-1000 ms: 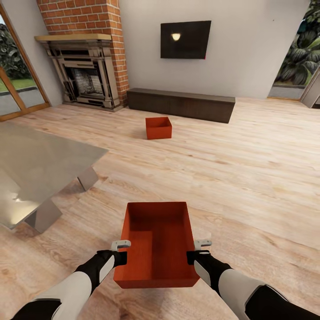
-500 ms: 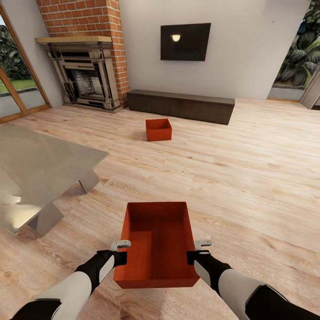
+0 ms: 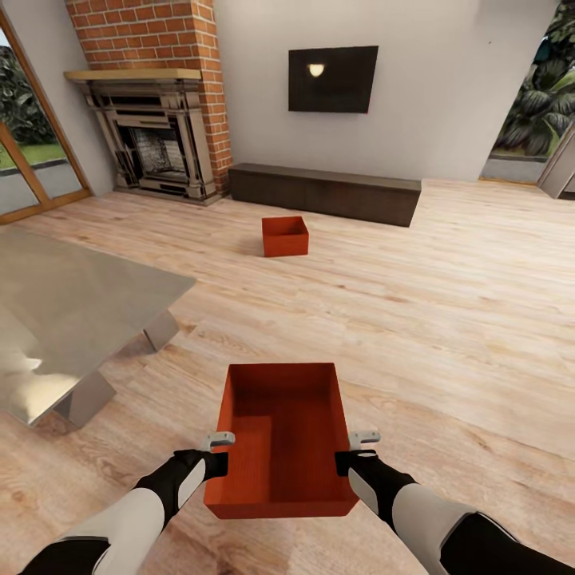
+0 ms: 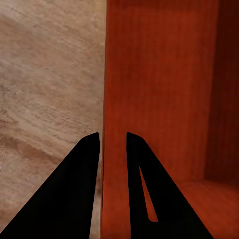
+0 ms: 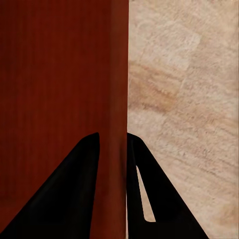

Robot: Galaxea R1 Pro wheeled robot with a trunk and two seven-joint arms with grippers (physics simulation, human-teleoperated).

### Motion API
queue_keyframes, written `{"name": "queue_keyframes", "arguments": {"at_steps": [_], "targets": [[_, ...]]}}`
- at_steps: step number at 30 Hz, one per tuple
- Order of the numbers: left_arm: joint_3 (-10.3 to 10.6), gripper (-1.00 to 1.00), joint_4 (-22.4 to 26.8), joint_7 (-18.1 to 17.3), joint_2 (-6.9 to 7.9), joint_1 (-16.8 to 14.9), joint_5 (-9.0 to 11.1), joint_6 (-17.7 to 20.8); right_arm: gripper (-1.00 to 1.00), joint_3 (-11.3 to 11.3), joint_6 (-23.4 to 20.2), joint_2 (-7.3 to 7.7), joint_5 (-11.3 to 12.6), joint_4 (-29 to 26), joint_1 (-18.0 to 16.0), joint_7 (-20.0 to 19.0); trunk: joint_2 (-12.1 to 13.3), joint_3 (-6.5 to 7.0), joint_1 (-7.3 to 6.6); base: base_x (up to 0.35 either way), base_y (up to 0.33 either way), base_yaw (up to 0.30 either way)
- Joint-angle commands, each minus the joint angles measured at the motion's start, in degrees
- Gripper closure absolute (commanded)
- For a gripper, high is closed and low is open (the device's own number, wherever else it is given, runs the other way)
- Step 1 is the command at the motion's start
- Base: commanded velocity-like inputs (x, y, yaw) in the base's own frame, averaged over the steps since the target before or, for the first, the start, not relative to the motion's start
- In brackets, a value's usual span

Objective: Move the two storage containers from the living room to the garage. In the garage, place one container on the floor and stack the other container on top of it (either order is fine).

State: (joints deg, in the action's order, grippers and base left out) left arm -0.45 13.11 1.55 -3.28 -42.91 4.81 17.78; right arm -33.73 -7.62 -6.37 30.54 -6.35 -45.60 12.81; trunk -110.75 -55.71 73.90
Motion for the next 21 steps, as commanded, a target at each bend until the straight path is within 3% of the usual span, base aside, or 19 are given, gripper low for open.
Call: {"name": "queue_keyframes", "arguments": {"at_steps": [1,21], "targets": [[-0.1,1.0,0.0,0.6,0.03,0.0,-0.6,0.4,1.0,-0.5,-0.3,0.04,-0.6,-0.2,0.0,0.5,0.4,0.14,-0.23,0.0,0.0,0.0],[-0.1,1.0,0.0,0.6,0.03,0.0,-0.6,0.4,1.0,-0.5,0.1,-0.04,-0.7,-0.2,0.0,0.4,8.4,3.73,-4.63,0.0,0.0,0.0]]}}
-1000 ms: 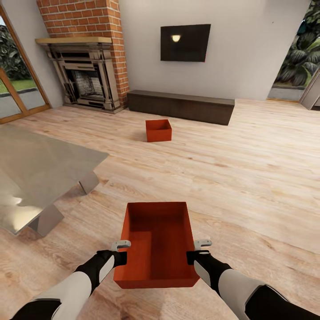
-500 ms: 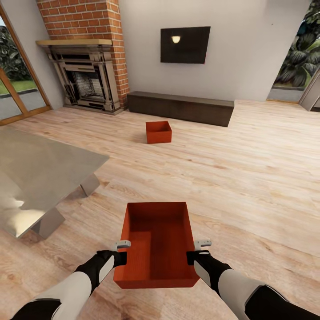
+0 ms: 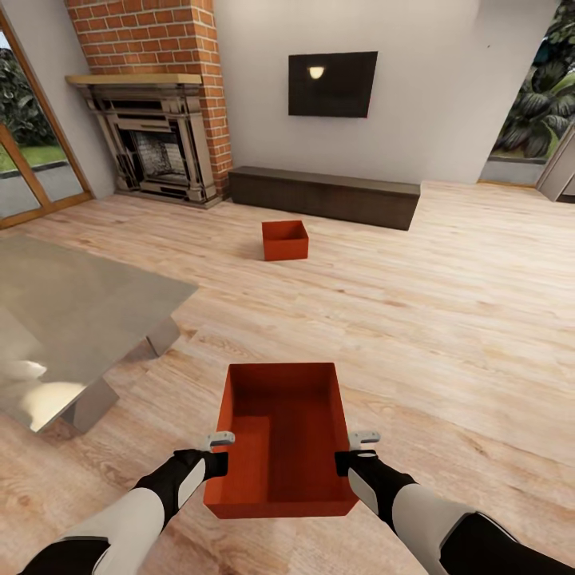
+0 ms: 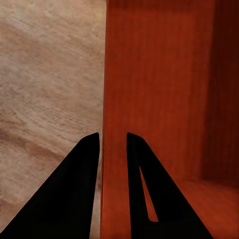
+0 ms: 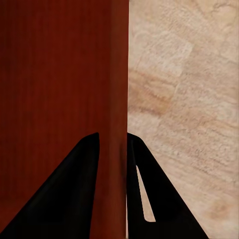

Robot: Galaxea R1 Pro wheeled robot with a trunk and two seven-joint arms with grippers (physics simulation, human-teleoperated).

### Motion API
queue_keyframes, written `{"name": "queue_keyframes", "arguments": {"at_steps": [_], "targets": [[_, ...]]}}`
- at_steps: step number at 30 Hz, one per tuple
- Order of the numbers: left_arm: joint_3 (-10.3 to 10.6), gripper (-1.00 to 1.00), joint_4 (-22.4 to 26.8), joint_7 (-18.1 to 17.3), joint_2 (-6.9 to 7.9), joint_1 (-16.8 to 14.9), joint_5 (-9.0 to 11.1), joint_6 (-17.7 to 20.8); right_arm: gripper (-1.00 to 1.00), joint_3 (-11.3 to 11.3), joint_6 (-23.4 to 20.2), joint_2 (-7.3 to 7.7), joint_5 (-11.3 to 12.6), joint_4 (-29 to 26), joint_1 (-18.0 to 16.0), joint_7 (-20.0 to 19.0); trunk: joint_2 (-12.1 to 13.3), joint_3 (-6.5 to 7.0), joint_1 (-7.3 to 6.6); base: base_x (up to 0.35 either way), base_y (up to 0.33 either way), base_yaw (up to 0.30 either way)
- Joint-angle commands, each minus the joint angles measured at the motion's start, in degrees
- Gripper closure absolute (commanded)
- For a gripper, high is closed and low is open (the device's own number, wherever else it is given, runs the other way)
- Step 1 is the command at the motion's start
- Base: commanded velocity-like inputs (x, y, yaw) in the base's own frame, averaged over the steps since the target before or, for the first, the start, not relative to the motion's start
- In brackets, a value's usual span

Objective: Move the two storage containers from the living room to the garage. In the garage, place one container on the floor and stack the other container on top of it (either order is fine).

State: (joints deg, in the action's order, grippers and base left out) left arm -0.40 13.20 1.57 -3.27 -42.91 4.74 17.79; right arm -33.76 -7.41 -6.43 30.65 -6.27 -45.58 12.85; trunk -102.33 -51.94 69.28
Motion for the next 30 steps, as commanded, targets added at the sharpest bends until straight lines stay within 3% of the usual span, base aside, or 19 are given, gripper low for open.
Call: {"name": "queue_keyframes", "arguments": {"at_steps": [1,30], "targets": [[-0.1,1.0,-0.1,0.5,0.01,0.0,-0.5,0.4,1.0,-0.5,-0.2,0.02,-0.8,-0.3,0.0,0.4,0.4,0.15,-0.23,0.0,0.0,0.0],[0.0,1.0,0.1,0.6,-0.04,0.0,-0.8,0.3,1.0,-0.5,0.1,-0.17,-0.9,-0.4,0.0,0.4,12.0,5.35,-6.6,0.0,0.0,0.0]]}}
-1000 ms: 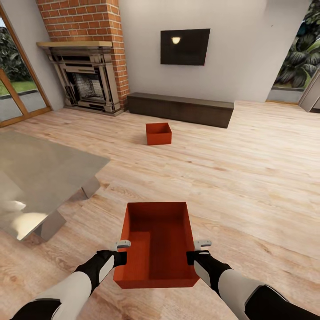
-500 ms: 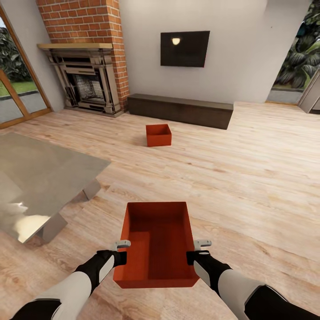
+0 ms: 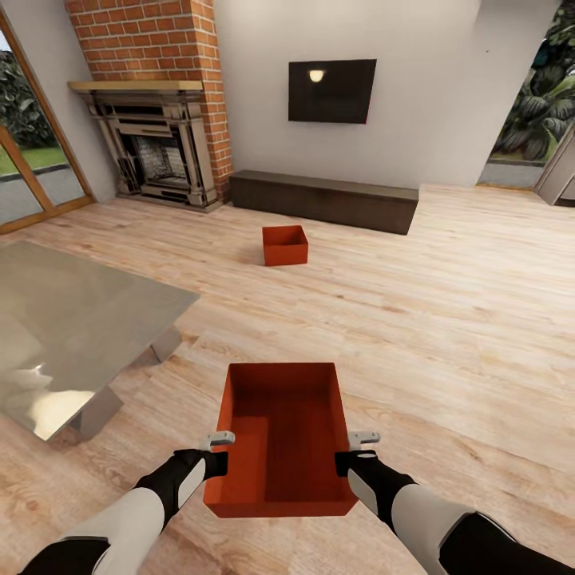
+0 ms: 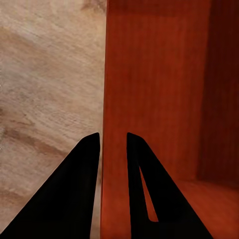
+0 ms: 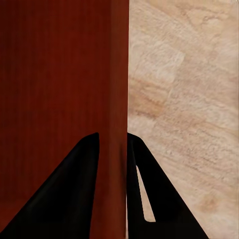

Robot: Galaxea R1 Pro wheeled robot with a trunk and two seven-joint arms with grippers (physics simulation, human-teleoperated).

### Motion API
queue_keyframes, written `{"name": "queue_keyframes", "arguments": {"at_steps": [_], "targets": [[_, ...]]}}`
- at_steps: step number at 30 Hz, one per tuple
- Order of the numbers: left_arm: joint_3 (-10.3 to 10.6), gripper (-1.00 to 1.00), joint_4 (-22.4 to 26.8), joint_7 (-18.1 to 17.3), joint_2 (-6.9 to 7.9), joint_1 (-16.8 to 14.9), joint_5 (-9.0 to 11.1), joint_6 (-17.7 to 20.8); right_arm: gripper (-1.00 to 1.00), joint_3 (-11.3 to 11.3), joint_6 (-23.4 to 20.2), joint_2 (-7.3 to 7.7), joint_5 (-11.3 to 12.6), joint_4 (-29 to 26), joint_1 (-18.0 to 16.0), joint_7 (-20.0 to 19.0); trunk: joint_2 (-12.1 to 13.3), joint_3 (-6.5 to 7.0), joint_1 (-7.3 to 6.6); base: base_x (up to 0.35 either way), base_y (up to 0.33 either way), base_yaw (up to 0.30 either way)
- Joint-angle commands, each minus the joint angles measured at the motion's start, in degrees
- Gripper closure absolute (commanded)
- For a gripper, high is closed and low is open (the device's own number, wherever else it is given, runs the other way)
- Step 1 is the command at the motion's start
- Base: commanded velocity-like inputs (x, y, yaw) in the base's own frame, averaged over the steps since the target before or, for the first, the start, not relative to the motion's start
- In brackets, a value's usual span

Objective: Move the two storage containers from the living room to the garage. In the garage, place one container on the floor and stack the other container on top of it (either order is fine).

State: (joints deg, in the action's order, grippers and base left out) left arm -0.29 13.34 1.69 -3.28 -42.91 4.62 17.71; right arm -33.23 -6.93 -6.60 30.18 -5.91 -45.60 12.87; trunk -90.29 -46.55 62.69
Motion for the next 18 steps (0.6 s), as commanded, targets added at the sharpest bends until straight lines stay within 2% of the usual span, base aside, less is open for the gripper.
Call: {"name": "queue_keyframes", "arguments": {"at_steps": [1,18], "targets": [[-0.2,1.0,-0.1,0.5,-0.04,0.0,-0.7,0.4,1.0,-1.0,-0.4,-0.03,-0.4,-0.7,0.0,0.3,0.4,0.14,-0.23,0.0,0.0,0.0],[-0.1,1.0,0.0,0.5,-0.05,0.0,-0.7,0.4,1.0,-1.0,-0.4,-0.16,-0.4,-0.7,0.0,0.4,7.2,3.19,-3.97,0.0,0.0,0.0]]}}
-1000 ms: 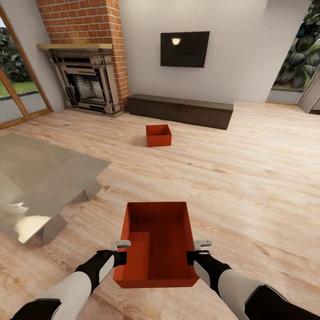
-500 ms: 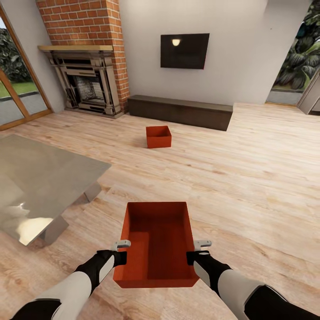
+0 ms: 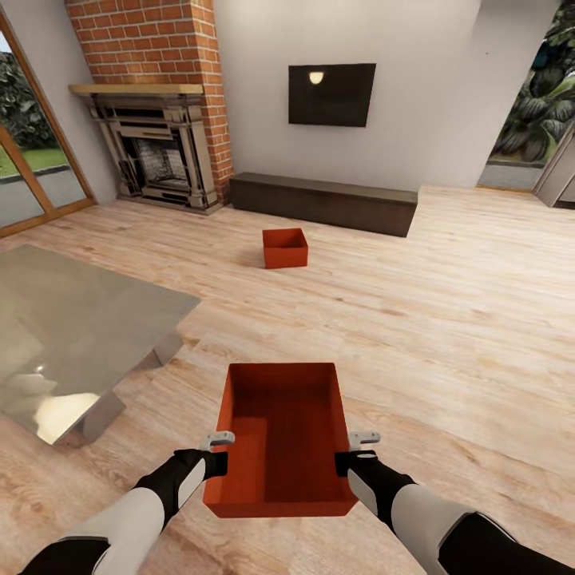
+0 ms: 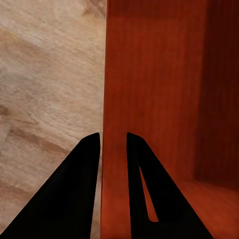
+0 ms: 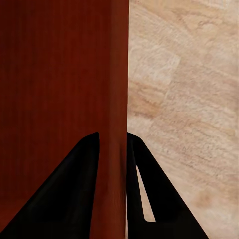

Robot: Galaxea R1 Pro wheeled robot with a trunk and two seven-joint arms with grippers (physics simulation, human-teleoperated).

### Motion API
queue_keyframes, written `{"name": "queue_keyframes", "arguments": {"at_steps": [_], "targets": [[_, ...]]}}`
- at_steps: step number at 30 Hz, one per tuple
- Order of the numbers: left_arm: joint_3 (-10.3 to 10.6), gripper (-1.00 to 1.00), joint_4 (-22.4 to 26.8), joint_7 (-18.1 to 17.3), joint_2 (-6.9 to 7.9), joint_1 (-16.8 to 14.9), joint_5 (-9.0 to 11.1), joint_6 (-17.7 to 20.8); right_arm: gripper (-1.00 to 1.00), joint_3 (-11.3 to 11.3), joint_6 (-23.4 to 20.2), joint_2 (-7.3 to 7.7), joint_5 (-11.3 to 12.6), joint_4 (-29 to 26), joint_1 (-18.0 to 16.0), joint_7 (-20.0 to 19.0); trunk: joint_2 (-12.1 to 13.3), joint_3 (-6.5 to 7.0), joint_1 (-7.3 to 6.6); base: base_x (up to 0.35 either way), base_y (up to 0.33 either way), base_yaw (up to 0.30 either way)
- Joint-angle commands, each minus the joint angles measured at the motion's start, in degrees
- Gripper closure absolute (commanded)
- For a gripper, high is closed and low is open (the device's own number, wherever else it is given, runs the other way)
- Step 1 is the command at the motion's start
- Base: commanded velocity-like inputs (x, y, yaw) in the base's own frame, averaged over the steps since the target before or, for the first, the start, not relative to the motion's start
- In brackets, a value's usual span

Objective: Move the two storage containers from the living room to the garage. In the garage, place one container on the floor and stack the other container on top of it (either order is fine).

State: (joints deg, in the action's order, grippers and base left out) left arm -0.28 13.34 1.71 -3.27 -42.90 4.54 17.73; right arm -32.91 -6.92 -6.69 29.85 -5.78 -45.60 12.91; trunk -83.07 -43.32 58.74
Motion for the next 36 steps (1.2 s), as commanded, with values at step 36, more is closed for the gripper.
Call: {"name": "queue_keyframes", "arguments": {"at_steps": [36], "targets": [[-0.2,1.0,-0.2,0.4,0.02,0.0,-0.5,0.4,1.0,-1.5,-0.4,-0.26,-0.1,-0.9,0.0,0.6,14.4,7.78,-7.92,0.0,0.0,0.0]]}}
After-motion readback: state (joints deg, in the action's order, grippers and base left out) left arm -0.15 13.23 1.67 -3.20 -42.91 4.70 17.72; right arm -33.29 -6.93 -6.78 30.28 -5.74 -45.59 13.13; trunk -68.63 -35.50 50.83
